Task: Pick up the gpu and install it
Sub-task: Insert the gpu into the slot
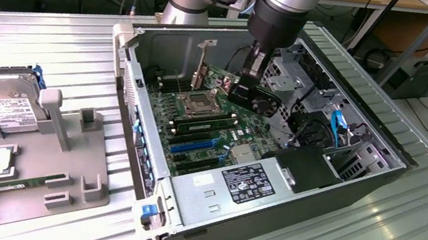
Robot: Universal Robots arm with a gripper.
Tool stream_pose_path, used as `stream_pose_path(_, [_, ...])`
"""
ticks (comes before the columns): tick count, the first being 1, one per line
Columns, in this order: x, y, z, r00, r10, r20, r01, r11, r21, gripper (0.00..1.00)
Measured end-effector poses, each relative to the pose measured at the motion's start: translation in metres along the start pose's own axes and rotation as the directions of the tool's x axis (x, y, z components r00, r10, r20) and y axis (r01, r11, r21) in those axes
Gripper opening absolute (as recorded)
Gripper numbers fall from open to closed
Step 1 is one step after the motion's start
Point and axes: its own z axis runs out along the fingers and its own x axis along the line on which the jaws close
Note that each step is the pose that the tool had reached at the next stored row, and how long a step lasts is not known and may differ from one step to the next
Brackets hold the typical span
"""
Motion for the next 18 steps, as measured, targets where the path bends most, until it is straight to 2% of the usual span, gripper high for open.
stream_pose_path(1, [0.0, 0.0, 0.0001, 0.998, -0.063, -0.0016, 0.063, 0.998, -0.0015, 0.26])
stream_pose_path(2, [0.0, 0.0, 0.0001, 0.996, -0.089, -0.0022, 0.089, 0.996, -0.0021, 0.26])
stream_pose_path(10, [0.0, 0.0, 0.0002, 0.9825, -0.186, -0.0041, 0.186, 0.9825, -0.0048, 0.26])
stream_pose_path(18, [0.0, 0.0, 0.0003, 0.959, -0.283, -0.0059, 0.283, 0.959, -0.0076, 0.26])
